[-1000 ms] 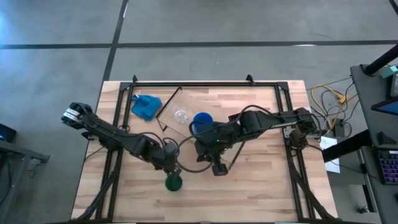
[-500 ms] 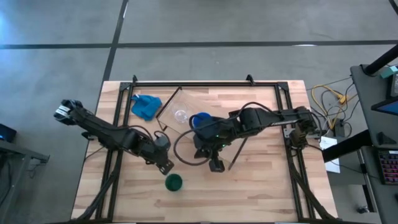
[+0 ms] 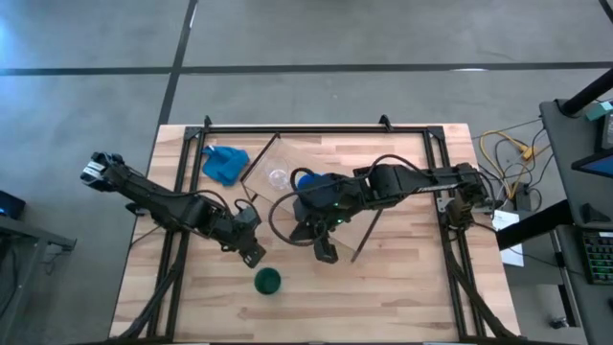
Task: Stack small to large cups/mugs on shelf
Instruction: Put the green cup on the shelf
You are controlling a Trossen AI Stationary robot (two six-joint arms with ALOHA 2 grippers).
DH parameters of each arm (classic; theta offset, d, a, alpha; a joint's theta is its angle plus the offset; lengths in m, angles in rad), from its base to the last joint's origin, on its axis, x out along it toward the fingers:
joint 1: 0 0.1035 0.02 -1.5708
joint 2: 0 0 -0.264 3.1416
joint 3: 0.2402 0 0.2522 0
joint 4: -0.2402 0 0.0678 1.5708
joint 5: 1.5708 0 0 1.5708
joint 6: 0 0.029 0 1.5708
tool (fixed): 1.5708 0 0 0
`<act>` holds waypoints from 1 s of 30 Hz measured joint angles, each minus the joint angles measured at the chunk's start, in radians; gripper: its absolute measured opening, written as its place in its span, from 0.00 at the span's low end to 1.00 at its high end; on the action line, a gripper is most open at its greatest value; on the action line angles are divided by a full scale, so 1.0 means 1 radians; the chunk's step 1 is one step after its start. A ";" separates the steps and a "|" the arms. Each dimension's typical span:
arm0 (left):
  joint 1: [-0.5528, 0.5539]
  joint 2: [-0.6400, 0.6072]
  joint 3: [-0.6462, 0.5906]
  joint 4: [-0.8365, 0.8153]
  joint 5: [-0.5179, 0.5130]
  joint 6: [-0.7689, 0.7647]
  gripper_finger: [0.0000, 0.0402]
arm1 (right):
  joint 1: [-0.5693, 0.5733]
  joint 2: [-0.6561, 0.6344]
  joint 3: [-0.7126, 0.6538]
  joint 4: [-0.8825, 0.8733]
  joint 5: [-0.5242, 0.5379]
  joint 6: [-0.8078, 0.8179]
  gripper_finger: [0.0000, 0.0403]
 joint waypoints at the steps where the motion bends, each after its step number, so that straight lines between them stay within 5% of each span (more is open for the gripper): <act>1: 0.000 0.001 -0.003 -0.001 0.000 0.002 0.00 | 0.000 0.000 0.000 0.009 0.000 -0.001 0.02; 30: -0.003 0.001 -0.027 -0.001 0.005 0.083 0.00 | -0.024 0.000 0.000 0.168 0.021 -0.047 0.02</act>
